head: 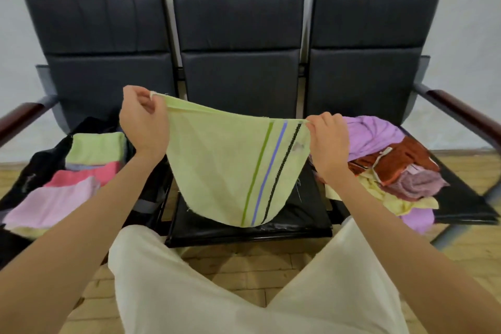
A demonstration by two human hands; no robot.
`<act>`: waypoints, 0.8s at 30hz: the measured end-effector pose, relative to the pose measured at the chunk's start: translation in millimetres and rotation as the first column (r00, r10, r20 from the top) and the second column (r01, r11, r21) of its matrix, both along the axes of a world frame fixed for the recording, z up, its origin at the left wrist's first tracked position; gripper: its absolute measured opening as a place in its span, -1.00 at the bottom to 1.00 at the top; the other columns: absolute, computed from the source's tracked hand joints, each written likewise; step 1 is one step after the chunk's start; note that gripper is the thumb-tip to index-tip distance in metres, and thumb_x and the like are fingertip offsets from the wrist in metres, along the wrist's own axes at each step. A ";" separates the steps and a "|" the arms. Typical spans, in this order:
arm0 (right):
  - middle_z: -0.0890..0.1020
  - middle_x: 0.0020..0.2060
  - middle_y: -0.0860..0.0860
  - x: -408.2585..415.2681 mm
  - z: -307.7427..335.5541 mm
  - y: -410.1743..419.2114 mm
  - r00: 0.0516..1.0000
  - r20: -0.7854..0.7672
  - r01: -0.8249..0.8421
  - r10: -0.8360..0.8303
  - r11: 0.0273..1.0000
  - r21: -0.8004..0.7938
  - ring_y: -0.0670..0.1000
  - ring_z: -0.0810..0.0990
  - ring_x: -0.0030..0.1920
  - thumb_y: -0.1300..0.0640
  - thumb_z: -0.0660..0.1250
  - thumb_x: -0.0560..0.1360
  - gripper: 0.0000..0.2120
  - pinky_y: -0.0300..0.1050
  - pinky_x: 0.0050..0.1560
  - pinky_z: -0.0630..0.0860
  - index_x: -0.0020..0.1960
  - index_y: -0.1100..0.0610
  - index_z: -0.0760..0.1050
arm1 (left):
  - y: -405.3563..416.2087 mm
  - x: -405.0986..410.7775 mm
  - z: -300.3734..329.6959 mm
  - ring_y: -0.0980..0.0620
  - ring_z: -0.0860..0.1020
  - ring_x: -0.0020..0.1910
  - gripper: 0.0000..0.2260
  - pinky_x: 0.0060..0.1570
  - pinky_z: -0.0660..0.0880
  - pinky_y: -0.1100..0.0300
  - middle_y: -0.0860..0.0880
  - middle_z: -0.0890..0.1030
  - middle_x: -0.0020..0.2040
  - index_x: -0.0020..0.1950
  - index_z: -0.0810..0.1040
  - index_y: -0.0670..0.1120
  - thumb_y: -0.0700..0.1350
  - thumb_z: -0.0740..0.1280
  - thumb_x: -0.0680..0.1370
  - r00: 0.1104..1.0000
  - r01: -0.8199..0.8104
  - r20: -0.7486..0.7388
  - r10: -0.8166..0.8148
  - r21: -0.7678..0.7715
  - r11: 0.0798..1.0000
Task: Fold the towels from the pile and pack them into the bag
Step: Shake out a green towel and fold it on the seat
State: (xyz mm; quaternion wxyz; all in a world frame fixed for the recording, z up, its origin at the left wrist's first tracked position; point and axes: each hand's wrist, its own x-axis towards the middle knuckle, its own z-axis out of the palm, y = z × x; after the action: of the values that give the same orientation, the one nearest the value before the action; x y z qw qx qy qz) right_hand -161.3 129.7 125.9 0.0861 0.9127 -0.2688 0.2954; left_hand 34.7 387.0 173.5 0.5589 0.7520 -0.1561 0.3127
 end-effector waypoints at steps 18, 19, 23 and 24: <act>0.44 0.05 0.16 69.9 19.9 -29.5 0.972 0.222 -0.098 -0.075 0.732 0.675 0.02 0.42 -0.11 0.23 0.16 0.61 -0.84 -0.16 -0.11 0.33 0.07 0.29 0.46 | -54.8 76.9 -3.3 -0.21 0.64 -0.16 -0.74 -0.17 0.58 0.01 -0.17 0.56 -0.03 0.06 0.45 -0.24 -0.17 0.01 0.65 0.867 0.279 -0.483 -0.120 0.271 0.921; 0.42 0.03 0.17 75.8 24.8 -37.5 0.957 0.282 -0.143 -0.069 0.734 0.664 0.02 0.41 -0.12 0.25 0.13 0.61 -0.84 -0.16 -0.11 0.34 0.04 0.30 0.46 | -62.0 82.6 0.6 -0.20 0.64 -0.09 -0.74 -0.06 0.58 -0.04 -0.19 0.56 0.01 0.07 0.46 -0.24 -0.16 0.02 0.65 0.869 0.282 -0.473 -0.146 0.232 0.931; 0.41 0.01 0.15 90.1 39.1 -65.5 0.902 0.432 -0.259 -0.005 0.794 0.549 -0.04 0.38 -0.15 0.28 0.09 0.61 -0.83 -0.34 -0.19 0.23 -0.01 0.29 0.45 | -84.5 95.2 12.8 -0.13 0.54 0.07 -0.73 0.03 0.44 0.04 -0.20 0.56 0.06 0.10 0.49 -0.25 -0.18 0.02 0.64 0.928 0.227 -0.347 -0.139 0.228 0.947; 0.40 0.01 0.12 90.7 39.2 -68.5 0.895 0.446 -0.264 -0.001 0.805 0.531 -0.04 0.38 -0.15 0.28 0.09 0.61 -0.83 -0.37 -0.19 0.21 0.00 0.29 0.45 | -87.6 96.1 12.6 -0.13 0.52 0.08 -0.73 0.02 0.42 0.06 -0.20 0.56 0.06 0.11 0.49 -0.25 -0.20 0.03 0.64 0.933 0.223 -0.330 -0.140 0.229 0.948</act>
State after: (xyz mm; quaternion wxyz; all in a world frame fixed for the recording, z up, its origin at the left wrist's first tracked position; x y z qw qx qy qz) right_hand -70.6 61.1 165.1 -0.2775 0.8249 -0.2922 0.3964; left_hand 130.8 299.4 186.1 0.4985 0.8412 -0.1758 0.1140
